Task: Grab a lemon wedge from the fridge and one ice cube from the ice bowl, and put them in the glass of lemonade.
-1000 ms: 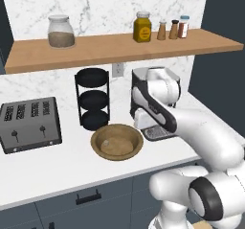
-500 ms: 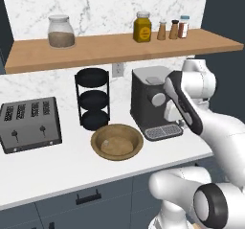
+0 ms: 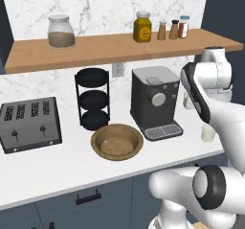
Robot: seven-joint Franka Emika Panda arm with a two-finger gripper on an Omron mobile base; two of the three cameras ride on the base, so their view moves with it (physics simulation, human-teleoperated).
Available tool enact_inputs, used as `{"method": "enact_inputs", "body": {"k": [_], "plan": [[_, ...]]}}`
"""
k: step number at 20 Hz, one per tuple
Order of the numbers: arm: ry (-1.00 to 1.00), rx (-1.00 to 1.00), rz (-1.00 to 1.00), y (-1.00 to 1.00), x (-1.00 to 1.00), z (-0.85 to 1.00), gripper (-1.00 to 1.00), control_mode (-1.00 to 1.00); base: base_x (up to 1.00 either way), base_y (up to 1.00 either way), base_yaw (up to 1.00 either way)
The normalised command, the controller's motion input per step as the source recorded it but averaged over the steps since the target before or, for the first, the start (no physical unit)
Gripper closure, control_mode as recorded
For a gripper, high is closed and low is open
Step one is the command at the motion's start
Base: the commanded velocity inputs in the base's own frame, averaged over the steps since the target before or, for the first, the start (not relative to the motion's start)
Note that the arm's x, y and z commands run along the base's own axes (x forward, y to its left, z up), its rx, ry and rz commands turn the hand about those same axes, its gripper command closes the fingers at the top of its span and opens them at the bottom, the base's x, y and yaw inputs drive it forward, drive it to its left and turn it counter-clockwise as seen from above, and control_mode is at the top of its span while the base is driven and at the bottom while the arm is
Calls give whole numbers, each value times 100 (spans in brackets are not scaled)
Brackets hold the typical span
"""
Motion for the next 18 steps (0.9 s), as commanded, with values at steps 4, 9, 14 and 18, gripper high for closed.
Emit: {"method": "enact_inputs", "body": {"k": [4,9,14,18], "plan": [[-2,-2,-20,-81,29,-20,100,-100,0,0,0],[-7,14,-14,-63,25,-69,100,-100,0,0,0],[-6,0,-4,-4,43,-21,100,-100,0,0,0],[-5,0,0,-11,19,-20,100,-100,0,0,0]]}}
